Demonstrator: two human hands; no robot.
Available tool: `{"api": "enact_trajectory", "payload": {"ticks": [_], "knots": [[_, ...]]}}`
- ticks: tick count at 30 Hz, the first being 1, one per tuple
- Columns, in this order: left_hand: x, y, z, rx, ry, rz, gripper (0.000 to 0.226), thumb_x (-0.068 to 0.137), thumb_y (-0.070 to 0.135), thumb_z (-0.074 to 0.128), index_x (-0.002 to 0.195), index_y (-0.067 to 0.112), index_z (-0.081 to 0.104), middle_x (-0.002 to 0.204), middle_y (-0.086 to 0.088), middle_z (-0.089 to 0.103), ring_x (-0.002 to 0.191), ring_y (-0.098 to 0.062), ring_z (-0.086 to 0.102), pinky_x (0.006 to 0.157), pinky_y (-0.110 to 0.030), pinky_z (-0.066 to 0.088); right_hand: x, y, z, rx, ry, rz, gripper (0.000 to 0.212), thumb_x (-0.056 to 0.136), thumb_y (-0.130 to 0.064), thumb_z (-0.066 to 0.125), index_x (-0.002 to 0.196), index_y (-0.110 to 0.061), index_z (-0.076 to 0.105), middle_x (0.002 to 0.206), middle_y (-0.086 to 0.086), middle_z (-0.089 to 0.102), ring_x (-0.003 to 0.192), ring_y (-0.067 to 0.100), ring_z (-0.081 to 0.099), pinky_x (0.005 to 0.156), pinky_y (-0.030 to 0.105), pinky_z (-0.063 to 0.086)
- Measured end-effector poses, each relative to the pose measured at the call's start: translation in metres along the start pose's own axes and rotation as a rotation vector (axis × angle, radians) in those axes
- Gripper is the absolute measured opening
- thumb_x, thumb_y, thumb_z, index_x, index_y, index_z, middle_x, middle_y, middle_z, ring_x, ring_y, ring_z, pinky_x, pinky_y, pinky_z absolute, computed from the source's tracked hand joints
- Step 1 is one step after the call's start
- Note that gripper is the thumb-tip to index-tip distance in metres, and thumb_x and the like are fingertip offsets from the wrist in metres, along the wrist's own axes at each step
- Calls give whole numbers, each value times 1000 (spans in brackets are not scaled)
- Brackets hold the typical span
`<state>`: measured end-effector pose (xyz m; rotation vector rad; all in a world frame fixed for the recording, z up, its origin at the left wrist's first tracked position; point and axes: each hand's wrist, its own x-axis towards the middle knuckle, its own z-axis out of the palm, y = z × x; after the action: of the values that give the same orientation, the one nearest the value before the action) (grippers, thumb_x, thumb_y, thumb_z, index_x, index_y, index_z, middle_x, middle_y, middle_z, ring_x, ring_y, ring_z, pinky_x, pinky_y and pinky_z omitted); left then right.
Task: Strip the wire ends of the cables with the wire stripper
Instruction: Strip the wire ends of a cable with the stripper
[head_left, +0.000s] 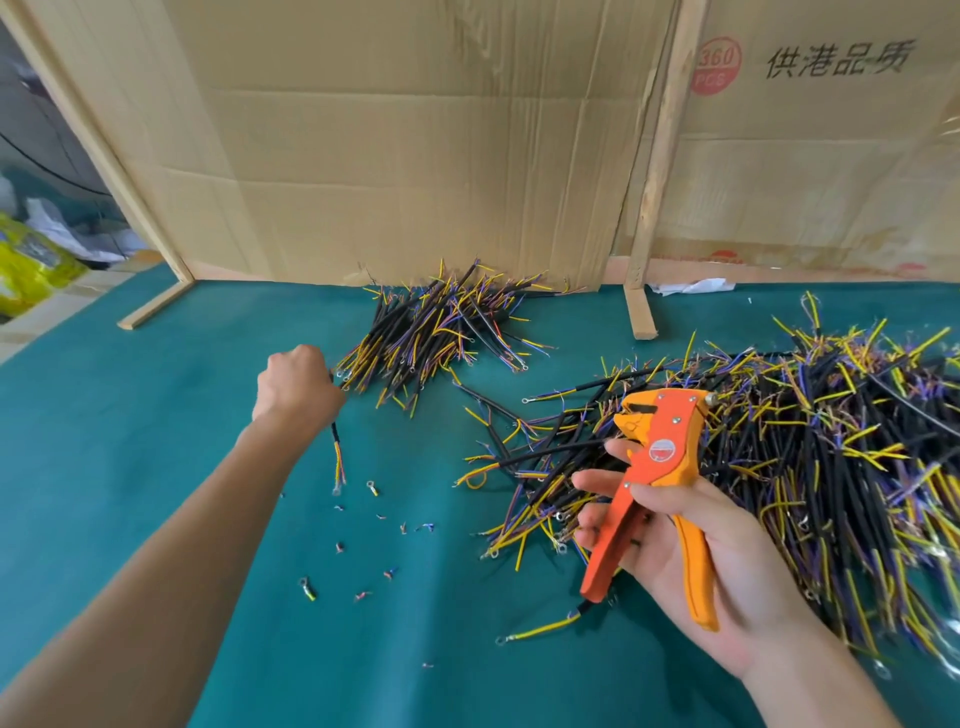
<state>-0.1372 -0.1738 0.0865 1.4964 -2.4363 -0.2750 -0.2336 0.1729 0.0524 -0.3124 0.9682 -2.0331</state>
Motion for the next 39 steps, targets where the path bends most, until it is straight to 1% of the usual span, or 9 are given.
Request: {"api": "enact_trajectory", "payload": {"ticks": [2, 5, 8, 11, 16, 18, 24, 31, 39], "knots": [[-12, -6, -8, -70, 21, -15, 10, 80, 1, 64, 90, -1, 64, 98, -28, 63, 79, -41, 52, 66, -38, 45, 0, 0, -1, 7, 4, -1, 70, 68, -8, 75, 135, -4, 56, 117, 36, 65, 82, 41, 66, 77, 50, 59], [-47, 4, -12, -262, 77, 63, 15, 82, 8, 69, 95, 9, 74, 96, -16, 73, 90, -38, 62, 74, -32, 47, 2, 2, 0, -4, 6, 3, 56, 78, -4, 71, 133, -9, 64, 118, 32, 67, 86, 40, 68, 83, 51, 59], [-92, 44, -9, -557, 91, 172, 22, 84, 12, 72, 104, 20, 77, 78, 4, 73, 78, -19, 67, 72, -23, 44, 2, 3, 2, -6, 16, 35, 44, 88, -18, 66, 131, -14, 68, 108, 29, 68, 89, 41, 68, 88, 57, 57], [-126, 87, 7, -814, 62, 222, 22, 83, 8, 72, 97, 25, 77, 74, 17, 72, 73, -3, 68, 77, -21, 52, 0, 1, 3, -29, 10, 84, 42, 91, -27, 65, 133, -20, 68, 102, 27, 67, 87, 40, 67, 89, 58, 56], [-163, 123, 43, -1026, 83, 96, 19, 86, 6, 71, 87, 24, 77, 75, 20, 72, 69, 7, 64, 67, -5, 44, -3, -5, 2, -74, 1, 102, 41, 92, -30, 64, 132, -23, 68, 100, 27, 66, 82, 39, 66, 84, 56, 57], [-171, 126, 50, -1090, 140, 53, 22, 85, 5, 73, 85, 27, 76, 74, 20, 71, 69, 6, 64, 67, -5, 44, -2, -5, 3, -110, 3, 96, 41, 90, -28, 67, 131, -23, 69, 99, 28, 66, 78, 38, 66, 79, 53, 57], [-177, 126, 62, -1153, 181, 74, 33, 82, 4, 76, 82, 37, 73, 81, 9, 74, 78, -8, 70, 80, -33, 57, 1, -1, 1, -122, 2, 96, 51, 77, -18, 75, 128, -17, 69, 95, 29, 67, 71, 38, 65, 70, 50, 58], [-180, 122, 69, -1137, 167, 130, 30, 84, 3, 75, 84, 33, 74, 82, 11, 72, 79, -3, 69, 77, -22, 54, -1, -5, -6, -114, -43, 82, 53, 78, -11, 75, 130, -13, 68, 92, 26, 65, 72, 36, 63, 69, 49, 57], [-183, 122, 70, -1072, 179, 208, 22, 85, 2, 72, 88, 23, 77, 84, 11, 70, 80, -6, 66, 76, -20, 50, -5, -8, -3, -136, -101, 100, 48, 81, -11, 73, 128, -7, 67, 76, 18, 54, 63, 32, 55, 60, 45, 52]]}}
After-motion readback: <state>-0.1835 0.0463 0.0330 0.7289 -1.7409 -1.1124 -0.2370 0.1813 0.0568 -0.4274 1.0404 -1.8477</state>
